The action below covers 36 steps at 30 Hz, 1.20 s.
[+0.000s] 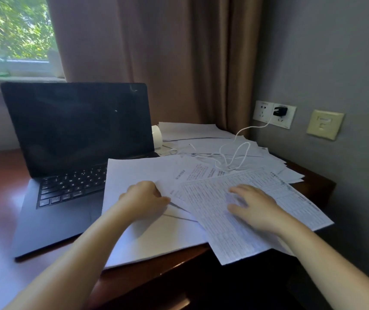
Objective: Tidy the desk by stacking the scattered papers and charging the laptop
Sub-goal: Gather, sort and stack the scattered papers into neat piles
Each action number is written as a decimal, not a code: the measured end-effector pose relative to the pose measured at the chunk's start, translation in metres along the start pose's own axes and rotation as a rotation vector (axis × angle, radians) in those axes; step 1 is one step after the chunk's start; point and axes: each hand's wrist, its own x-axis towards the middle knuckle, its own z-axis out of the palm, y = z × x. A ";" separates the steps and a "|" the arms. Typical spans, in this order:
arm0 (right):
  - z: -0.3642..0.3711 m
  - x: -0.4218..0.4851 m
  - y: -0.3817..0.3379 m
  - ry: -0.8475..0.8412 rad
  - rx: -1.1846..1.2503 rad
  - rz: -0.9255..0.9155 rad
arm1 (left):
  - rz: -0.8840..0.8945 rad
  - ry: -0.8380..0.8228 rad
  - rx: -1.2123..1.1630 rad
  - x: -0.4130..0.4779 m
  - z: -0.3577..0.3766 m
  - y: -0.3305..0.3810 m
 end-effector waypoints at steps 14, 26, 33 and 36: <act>0.027 -0.031 0.070 0.334 0.057 0.441 | 0.025 0.293 0.139 -0.011 0.036 0.025; 0.043 -0.057 0.077 0.960 1.305 0.540 | 0.090 0.352 -0.209 -0.009 0.031 0.035; 0.034 -0.057 0.073 0.639 1.421 0.479 | 0.227 0.512 -0.716 -0.019 0.025 0.045; 0.033 -0.058 0.076 0.673 1.332 0.439 | 0.225 0.490 -0.838 -0.023 0.021 0.048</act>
